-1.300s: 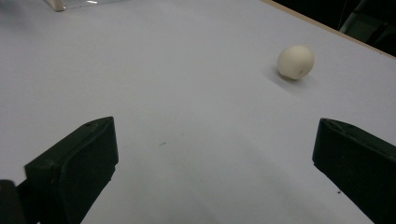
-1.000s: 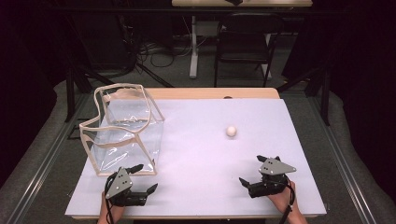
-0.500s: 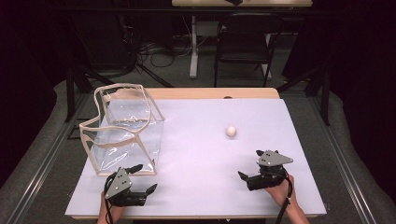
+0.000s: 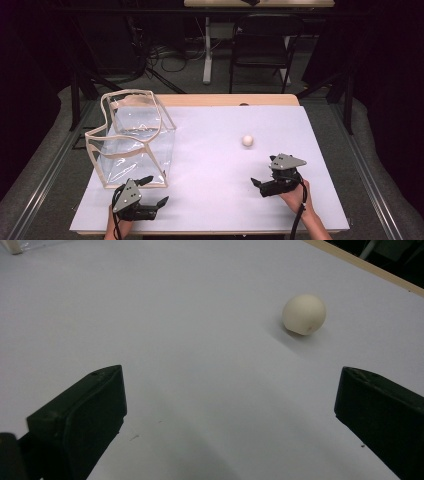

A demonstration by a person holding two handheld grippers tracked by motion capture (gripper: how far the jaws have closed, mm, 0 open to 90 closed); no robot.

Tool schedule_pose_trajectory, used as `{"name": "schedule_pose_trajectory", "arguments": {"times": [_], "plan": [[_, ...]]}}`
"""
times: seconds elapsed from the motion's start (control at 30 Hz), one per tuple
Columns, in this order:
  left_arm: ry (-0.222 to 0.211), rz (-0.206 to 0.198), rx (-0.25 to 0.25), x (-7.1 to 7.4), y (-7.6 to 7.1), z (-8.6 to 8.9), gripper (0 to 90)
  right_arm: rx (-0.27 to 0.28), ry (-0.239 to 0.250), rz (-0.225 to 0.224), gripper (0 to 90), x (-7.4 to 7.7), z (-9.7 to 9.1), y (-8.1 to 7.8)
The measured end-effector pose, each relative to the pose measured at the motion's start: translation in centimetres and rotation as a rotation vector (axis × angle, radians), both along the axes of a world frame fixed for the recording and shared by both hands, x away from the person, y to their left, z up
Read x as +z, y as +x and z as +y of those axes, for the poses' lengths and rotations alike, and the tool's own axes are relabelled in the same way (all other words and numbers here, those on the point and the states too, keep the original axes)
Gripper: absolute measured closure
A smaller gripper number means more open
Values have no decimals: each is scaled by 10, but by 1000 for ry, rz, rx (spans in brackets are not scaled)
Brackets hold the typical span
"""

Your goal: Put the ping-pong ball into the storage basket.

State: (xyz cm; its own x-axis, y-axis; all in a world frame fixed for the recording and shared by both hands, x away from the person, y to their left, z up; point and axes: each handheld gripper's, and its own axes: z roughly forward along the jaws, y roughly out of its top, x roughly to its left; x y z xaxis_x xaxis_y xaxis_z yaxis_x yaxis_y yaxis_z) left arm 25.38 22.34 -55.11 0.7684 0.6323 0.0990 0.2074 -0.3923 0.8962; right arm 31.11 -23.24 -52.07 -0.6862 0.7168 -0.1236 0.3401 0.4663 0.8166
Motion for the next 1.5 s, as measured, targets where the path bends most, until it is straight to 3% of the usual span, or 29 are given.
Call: {"name": "schedule_pose_trajectory", "arguments": {"times": [1.5], "plan": [[-2, -1, -1, 0, 1, 1, 160, -19, -7, 56, 0, 6, 11, 55]]}}
